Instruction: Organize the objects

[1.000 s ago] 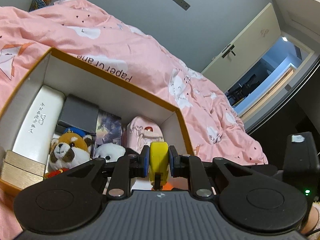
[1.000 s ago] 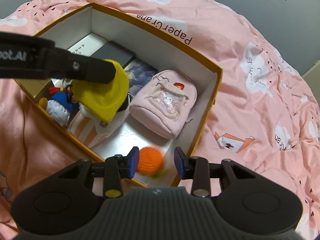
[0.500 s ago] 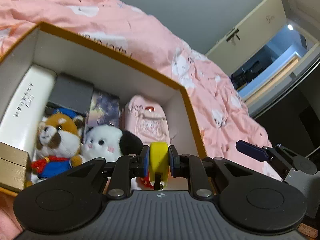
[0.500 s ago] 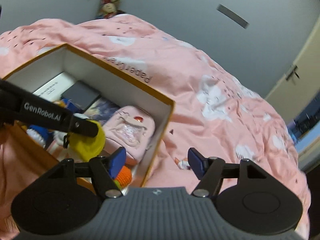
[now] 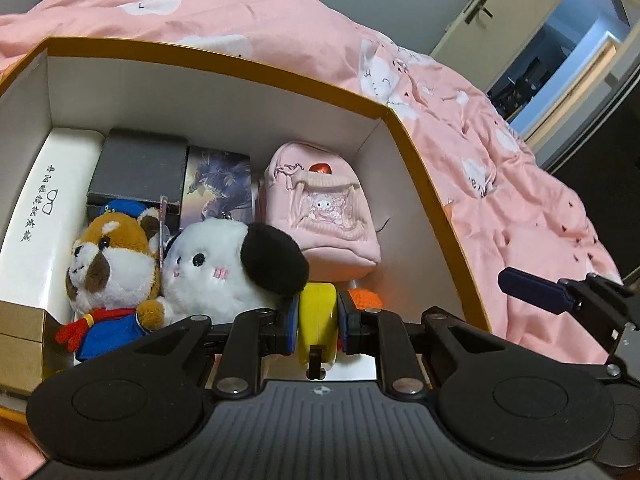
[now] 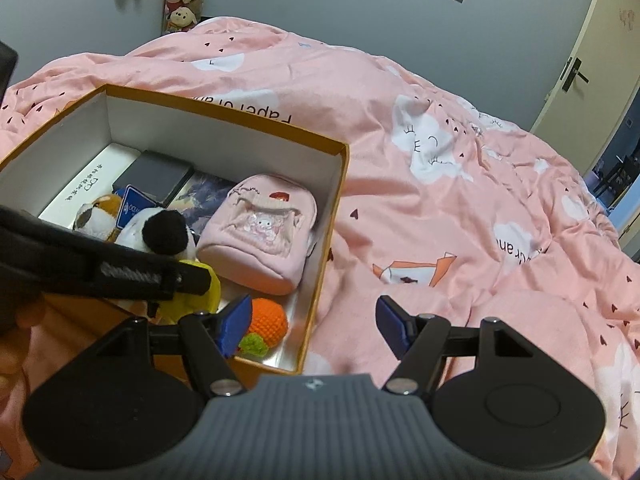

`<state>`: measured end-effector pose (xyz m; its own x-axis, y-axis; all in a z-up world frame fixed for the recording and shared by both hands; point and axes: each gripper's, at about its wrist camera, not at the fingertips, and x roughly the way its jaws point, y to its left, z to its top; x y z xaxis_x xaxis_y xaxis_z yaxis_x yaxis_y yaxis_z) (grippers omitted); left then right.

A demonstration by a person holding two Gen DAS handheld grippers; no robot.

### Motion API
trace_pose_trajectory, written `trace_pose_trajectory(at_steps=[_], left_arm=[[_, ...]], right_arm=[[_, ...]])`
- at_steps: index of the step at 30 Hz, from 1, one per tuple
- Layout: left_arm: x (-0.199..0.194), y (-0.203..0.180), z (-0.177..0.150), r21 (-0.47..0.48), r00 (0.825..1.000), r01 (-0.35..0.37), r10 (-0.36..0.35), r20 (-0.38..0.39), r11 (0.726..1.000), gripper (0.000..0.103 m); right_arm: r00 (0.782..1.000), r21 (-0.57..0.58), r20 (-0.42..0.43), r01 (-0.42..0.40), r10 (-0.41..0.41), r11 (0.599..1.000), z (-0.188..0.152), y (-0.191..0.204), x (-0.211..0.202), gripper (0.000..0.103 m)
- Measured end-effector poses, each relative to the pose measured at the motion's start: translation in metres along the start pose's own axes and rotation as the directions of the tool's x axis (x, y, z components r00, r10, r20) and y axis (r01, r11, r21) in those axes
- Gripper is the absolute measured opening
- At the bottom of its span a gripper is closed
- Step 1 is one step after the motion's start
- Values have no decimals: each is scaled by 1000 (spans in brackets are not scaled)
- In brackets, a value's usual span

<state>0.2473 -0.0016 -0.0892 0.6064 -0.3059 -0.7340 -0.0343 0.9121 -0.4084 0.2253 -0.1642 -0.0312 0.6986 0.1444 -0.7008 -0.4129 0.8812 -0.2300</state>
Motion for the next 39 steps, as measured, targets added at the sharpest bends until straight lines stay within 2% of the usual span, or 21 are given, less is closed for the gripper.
trace_pose_trajectory(at_steps=[8, 11, 15, 19, 25, 30, 35, 39], left_arm=[[-1, -2, -3, 30, 1000, -15, 14, 2, 999, 26], [-7, -3, -4, 31, 1000, -4, 3, 29, 1000, 34], [-21, -4, -6, 20, 997, 11, -12, 75, 1000, 46], [-41, -6, -9, 24, 990, -44, 40, 137, 999, 51], [-81, -16, -12, 42, 951, -135, 117, 287, 990, 55], [-111, -21, -17, 52, 917, -202, 170, 362, 978, 61], [-141, -22, -23, 45, 872, -257, 211, 442, 965, 64], [-164, -24, -28, 64, 831, -306, 234, 505, 950, 77]], right_arm=[[1000, 24, -4, 0, 0, 1000, -3, -2, -3, 71], [1000, 27, 4, 11, -11, 1000, -3, -3, -6, 78], [1000, 27, 10, 15, -15, 1000, -3, -4, -8, 80], [1000, 34, 18, 19, -20, 999, -3, -3, -14, 82], [999, 49, 40, 15, -17, 999, -4, -4, -24, 86], [996, 83, 94, -20, 13, 996, -1, -2, -40, 91], [982, 115, 179, -79, 58, 990, 5, 3, -62, 93], [961, 141, 257, -143, 103, 980, 10, 7, -81, 97]])
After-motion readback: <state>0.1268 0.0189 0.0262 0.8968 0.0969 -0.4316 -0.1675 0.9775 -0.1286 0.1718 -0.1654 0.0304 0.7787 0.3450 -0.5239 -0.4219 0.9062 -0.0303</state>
